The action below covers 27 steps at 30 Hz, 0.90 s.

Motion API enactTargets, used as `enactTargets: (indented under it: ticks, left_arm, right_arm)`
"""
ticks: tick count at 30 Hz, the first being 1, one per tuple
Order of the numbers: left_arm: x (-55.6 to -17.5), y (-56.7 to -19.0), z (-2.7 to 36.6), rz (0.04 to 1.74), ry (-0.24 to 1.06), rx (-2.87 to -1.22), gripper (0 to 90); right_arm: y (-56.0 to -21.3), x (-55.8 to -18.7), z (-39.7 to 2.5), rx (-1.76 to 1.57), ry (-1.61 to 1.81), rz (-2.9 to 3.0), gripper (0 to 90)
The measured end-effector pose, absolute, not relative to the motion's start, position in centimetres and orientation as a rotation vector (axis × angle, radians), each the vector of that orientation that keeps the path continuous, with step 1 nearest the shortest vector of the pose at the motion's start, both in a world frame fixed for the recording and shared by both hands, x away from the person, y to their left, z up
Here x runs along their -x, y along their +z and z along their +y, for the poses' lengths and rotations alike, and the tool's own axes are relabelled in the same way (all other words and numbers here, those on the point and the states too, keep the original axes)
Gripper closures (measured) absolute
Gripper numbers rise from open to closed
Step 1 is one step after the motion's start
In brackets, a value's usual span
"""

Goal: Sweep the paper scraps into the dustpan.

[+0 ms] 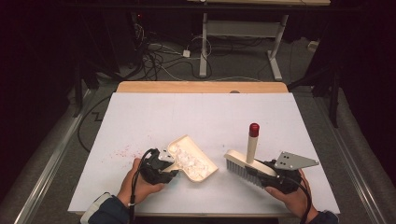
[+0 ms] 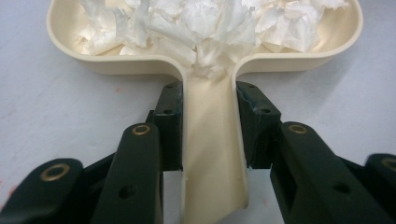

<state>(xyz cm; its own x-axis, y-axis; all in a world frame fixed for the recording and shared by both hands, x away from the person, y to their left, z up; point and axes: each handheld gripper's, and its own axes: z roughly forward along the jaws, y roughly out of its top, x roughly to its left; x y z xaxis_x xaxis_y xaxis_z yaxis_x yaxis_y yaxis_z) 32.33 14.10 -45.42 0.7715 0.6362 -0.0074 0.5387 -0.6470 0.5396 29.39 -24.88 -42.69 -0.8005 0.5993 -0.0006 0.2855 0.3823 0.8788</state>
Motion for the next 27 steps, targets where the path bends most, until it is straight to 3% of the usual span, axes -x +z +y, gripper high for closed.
enactTargets:
  ticks: [27]
  left_arm:
    - [-32.5,-46.0,20.7,1.190,0.389,-2.268,63.5]
  right_arm:
    - [-41.4,-30.7,-26.2,-0.832,1.400,2.389,67.3]
